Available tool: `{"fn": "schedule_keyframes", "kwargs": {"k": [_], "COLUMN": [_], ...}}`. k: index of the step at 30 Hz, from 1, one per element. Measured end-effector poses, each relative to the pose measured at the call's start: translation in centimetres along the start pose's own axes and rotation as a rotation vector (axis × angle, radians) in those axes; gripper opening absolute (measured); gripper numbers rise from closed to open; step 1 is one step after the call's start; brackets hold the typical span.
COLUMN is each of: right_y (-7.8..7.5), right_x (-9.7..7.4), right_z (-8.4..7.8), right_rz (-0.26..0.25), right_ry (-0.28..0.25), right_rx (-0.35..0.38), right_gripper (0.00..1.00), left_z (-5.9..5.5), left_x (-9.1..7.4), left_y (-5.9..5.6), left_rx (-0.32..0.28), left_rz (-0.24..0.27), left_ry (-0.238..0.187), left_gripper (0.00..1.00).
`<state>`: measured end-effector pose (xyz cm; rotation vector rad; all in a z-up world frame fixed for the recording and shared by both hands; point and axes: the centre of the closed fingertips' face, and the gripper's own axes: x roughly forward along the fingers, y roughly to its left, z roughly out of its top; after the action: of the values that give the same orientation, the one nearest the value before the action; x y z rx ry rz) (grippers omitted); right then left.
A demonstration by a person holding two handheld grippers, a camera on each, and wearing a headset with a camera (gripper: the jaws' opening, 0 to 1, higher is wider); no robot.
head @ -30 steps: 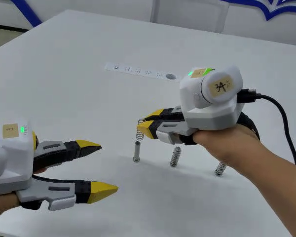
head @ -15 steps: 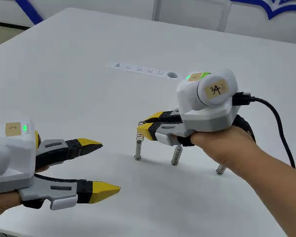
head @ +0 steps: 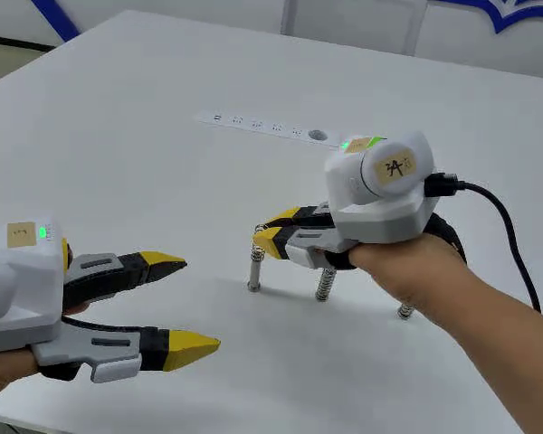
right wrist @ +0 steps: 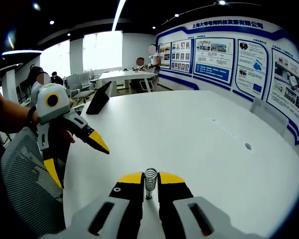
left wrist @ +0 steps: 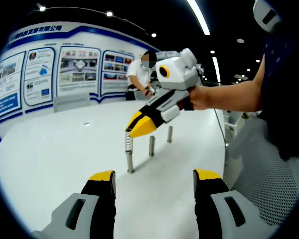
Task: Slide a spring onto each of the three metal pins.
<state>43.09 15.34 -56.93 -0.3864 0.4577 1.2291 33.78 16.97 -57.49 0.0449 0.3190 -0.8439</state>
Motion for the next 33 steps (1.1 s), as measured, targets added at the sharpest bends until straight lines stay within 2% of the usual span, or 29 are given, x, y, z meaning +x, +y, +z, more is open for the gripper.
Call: {"fn": "schedule_keyframes", "kwargs": {"k": [12,33], "right_y": [0.0,0.3], "right_x": [0.8,2.0], "right_z": [-1.3,-3.7], "right_rz": [-0.002,0.011], "right_ry": [0.022,0.099], "right_rx": [0.005,-0.007], "right_gripper": [0.11,0.11], "left_z": [-0.2,-0.3], "left_x": [0.2,0.5], "left_y": [0.0,0.0], "left_rx": [-0.004,-0.003], "left_rz": [-0.002,-0.013], "left_ry": [0.001,0.014], "left_gripper": [0.65,0.64]}}
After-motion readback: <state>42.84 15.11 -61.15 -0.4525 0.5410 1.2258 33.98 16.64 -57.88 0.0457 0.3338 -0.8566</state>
